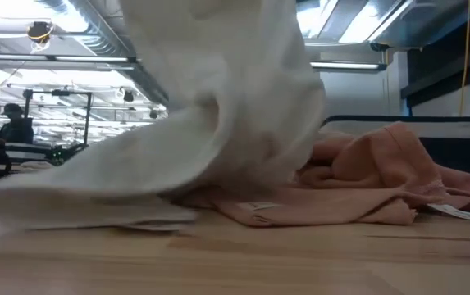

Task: Fold towel
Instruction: Fold the white towel on the table

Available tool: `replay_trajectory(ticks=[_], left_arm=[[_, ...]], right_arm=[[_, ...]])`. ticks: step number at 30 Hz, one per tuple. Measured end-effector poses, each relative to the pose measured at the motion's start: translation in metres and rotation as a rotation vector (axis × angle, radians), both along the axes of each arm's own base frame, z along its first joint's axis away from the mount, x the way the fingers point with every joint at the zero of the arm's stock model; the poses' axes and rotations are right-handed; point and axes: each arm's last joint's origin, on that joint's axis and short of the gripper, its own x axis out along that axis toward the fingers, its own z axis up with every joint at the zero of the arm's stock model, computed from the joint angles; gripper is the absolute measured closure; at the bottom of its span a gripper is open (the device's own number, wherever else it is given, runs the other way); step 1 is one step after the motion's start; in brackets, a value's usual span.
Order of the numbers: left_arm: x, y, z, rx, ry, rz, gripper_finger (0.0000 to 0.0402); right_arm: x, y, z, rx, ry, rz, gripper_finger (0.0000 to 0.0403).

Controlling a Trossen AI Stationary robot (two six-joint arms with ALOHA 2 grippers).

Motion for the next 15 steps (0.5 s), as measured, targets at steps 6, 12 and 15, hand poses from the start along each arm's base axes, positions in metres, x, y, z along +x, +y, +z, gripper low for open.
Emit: replay_trajectory(ticks=[6,12,15], left_arm=[[-0.013,0.026,0.055,0.074,-0.040,0.040,0.0398],[-0.020,0.045,0.100,0.149,-0.001,0.056,0.0398],[-0.023,0.050,0.118,0.198,0.025,0.053,0.0398]], right_arm=[[-0.022,-0.011,0.046,-0.033,-0.121,-0.049,0.0400],[-0.045,-0.025,0.079,-0.057,-0.222,-0.097,0.0401],[-0.053,-0.030,0.091,-0.079,-0.248,-0.117,0.0401]])
